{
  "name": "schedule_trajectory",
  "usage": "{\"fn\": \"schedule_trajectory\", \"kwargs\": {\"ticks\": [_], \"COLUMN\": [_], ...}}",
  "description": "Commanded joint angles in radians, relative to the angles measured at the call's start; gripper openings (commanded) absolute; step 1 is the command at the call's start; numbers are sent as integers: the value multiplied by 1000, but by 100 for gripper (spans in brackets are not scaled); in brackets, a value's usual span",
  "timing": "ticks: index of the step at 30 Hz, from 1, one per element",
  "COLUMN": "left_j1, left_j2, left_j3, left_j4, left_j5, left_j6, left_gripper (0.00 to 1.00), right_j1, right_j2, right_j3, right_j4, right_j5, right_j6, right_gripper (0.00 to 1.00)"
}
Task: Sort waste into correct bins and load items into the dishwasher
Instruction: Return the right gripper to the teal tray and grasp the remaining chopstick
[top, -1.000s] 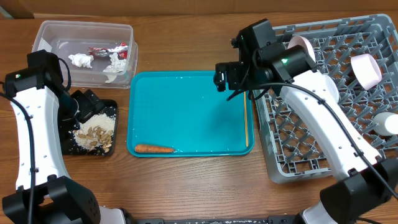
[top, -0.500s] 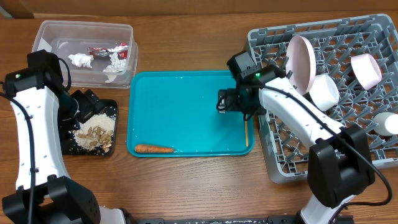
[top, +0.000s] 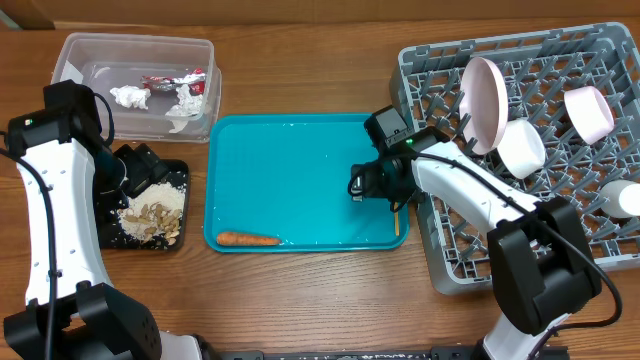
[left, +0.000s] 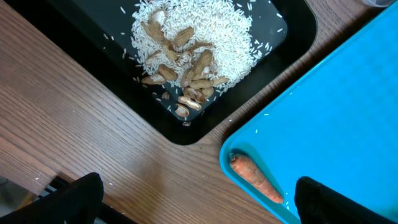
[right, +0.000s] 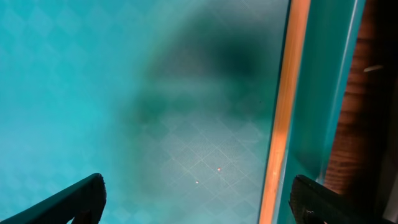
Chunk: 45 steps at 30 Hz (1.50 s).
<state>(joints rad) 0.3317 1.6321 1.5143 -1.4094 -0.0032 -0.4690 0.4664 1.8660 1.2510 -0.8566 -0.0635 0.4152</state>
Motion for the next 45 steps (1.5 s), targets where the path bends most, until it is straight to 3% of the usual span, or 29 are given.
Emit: {"fn": "schedule_trajectory", "kwargs": {"ticks": [1, 18, 31, 39, 45], "left_j1": [2, 2, 2, 2, 2], "left_j2": [-24, -24, -24, -24, -24], "left_j3": [12, 12, 12, 12, 12], "left_j4": [3, 4, 4, 4, 3], "left_j5": [4, 4, 4, 4, 4], "left_j6": [-3, -3, -3, -3, -3], "left_gripper": [100, 100, 100, 100, 100], "right_j1": [2, 6, 117, 127, 127], "right_j2": [-6, -3, -3, -3, -3], "right_j3": [-10, -67, -67, -67, -67], "right_j4": [1, 44, 71, 69, 63], "right_j5": [20, 35, 38, 64, 187], "right_j6": [14, 31, 32, 87, 251], "right_gripper": [96, 95, 95, 90, 86]}}
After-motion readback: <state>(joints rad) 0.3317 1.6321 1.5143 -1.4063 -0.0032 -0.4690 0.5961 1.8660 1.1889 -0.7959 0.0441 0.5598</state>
